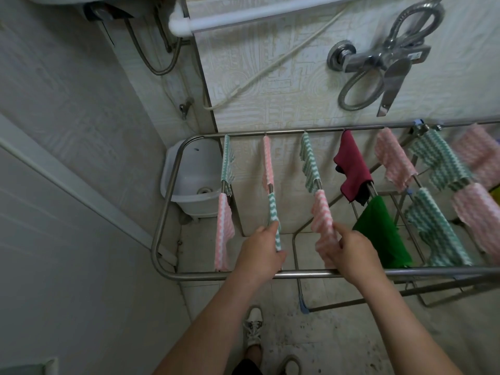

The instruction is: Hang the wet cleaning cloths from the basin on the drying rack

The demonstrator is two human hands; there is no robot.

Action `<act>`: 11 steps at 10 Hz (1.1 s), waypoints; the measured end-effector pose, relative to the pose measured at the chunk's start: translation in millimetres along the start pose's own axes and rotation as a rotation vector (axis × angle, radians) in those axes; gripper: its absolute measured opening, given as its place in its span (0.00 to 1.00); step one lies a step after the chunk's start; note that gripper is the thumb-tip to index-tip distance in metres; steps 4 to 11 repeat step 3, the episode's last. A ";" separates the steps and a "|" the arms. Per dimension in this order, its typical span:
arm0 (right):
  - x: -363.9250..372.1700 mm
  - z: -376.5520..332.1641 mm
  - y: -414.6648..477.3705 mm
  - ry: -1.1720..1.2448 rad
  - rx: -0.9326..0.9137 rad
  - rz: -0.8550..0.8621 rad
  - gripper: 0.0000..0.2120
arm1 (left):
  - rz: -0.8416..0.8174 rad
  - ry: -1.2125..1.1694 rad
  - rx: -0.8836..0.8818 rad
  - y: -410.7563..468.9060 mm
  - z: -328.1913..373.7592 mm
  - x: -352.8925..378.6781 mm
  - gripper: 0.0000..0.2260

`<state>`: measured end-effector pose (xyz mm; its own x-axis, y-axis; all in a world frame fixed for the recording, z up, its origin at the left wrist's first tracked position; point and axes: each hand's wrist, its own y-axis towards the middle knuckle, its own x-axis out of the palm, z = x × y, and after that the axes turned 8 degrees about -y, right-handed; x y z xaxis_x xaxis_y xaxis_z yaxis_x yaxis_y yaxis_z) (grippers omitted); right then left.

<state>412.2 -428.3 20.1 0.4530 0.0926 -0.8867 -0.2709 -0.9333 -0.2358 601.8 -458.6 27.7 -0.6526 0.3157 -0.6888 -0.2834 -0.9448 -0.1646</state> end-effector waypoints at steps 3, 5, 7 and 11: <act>-7.5 13.6 -14.8 0.100 -0.048 0.028 0.28 | 0.197 -0.177 0.013 -19.1 12.5 -22.7 0.18; -7.5 13.6 -14.8 0.100 -0.048 0.028 0.28 | 0.197 -0.177 0.013 -19.1 12.5 -22.7 0.18; -7.5 13.6 -14.8 0.100 -0.048 0.028 0.28 | 0.197 -0.177 0.013 -19.1 12.5 -22.7 0.18; -7.5 13.6 -14.8 0.100 -0.048 0.028 0.28 | 0.197 -0.177 0.013 -19.1 12.5 -22.7 0.18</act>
